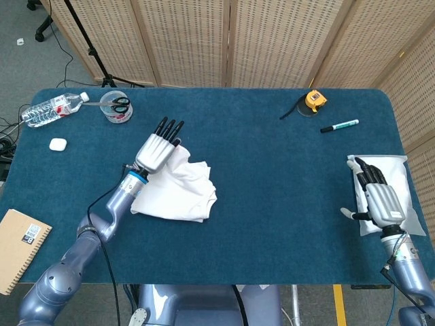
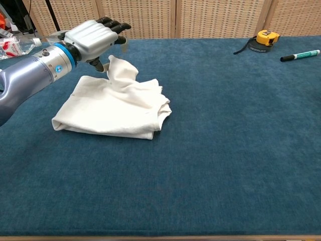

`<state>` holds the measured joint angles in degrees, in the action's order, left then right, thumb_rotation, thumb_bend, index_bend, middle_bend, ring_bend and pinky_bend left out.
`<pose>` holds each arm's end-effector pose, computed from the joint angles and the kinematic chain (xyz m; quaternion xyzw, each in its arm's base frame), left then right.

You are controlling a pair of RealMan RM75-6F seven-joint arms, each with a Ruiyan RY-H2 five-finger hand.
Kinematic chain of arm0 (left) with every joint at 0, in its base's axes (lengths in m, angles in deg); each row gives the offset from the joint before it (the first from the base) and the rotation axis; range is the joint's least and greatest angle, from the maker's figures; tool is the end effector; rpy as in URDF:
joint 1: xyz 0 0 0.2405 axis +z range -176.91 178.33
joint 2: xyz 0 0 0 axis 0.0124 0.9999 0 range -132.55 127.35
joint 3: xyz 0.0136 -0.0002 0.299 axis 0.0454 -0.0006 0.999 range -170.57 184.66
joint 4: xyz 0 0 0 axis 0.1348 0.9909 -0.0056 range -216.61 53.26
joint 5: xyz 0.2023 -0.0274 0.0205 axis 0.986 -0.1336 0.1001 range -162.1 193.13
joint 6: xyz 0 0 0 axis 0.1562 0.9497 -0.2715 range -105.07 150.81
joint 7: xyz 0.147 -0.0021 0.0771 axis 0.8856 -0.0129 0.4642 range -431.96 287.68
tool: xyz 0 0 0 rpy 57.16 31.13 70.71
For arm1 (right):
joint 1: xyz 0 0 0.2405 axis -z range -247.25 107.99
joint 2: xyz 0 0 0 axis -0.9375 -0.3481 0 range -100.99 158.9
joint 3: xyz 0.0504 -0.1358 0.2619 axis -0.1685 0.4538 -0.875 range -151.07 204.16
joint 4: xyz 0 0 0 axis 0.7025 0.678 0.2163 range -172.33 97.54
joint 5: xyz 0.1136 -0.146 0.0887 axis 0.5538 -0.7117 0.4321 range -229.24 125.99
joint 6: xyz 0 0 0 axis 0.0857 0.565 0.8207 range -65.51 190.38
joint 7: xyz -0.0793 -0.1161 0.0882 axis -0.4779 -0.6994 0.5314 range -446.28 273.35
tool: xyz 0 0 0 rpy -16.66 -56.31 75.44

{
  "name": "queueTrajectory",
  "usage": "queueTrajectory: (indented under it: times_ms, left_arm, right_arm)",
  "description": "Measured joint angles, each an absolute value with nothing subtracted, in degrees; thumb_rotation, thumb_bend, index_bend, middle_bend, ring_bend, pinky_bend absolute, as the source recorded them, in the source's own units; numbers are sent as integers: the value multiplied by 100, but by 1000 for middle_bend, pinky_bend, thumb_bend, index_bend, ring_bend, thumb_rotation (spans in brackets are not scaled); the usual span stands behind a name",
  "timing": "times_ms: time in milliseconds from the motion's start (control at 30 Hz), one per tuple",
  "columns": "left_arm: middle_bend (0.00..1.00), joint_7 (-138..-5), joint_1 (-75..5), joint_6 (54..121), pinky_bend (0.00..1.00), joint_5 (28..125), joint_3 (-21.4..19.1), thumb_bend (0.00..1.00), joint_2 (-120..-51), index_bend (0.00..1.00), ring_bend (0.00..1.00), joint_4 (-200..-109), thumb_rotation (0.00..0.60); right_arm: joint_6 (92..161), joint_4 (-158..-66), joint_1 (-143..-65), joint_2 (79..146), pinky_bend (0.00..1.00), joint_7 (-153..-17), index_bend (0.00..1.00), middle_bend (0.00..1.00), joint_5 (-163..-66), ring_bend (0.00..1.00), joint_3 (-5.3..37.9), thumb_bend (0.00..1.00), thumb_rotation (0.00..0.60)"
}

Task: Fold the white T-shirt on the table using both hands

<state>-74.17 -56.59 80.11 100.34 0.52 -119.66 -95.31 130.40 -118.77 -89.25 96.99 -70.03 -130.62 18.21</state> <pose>-0.1516 0.5038 -0.0641 -0.7699 -0.1115 -0.3565 0.5174 -0.3419 -0.3206 0.1600 0.5881 -0.4558 0.4320 0.5097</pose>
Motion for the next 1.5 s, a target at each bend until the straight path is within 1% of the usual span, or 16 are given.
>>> queueTrajectory:
  times_ms: [67,133,200,300,533,767,867,1100,1267,1500]
  left_arm:
    - [0,-7184,-5694,8006,0,9834,-148,346,-12025,0,0,-9484,600]
    - [0,-6950,-5732,8019,0,9647,-336,364,-12067,0,0,-9457,600]
    - [0,-6769,-5775,8003,0,9443,-531,364,-12070,0,0,-9495,600]
    - [0,-6776,-5785,8014,0,9346,-626,364,-12002,0,0,-9699,600]
    - [0,-7115,-5634,8134,0,9419,-545,359,-11552,0,0,-10599,600]
    - [0,-7081,-5374,8122,0,9611,-247,358,-11017,0,0,-11798,600]
    - [0,-6928,-5344,8052,0,9621,-209,358,-10977,0,0,-11955,600]
    - [0,-6719,-5517,7666,0,9520,-267,358,-11275,0,0,-11660,600]
    - [0,-6710,-5772,7312,0,9443,-340,357,-11673,0,0,-11081,600]
    - [0,-7028,-6123,7141,0,9471,-383,357,-12232,0,0,-10177,600]
  right_arm:
    - [13051,-11882,-8922,9688,0,-6980,0,0,-13072,0,1818,132,600]
    - [13065,-11890,-8918,9679,0,-6963,0,0,-13083,0,1817,132,600]
    - [13080,-11903,-8912,9670,0,-6957,0,0,-13095,0,1817,133,600]
    - [13100,-11924,-8904,9659,0,-6955,0,0,-13108,0,1820,131,600]
    - [13115,-11958,-8897,9643,0,-6961,0,0,-13116,0,1821,134,600]
    - [13105,-11958,-8899,9639,0,-6960,0,0,-13109,0,1821,135,600]
    - [13092,-11936,-8900,9638,0,-6946,0,0,-13082,0,1810,140,600]
    - [13001,-11857,-8928,9667,0,-6922,0,0,-13024,0,1802,141,600]
    - [12980,-11817,-8932,9673,0,-6893,0,0,-12976,0,1778,141,600]
    - [12915,-11752,-8942,9677,0,-6834,0,0,-12912,0,1754,142,600]
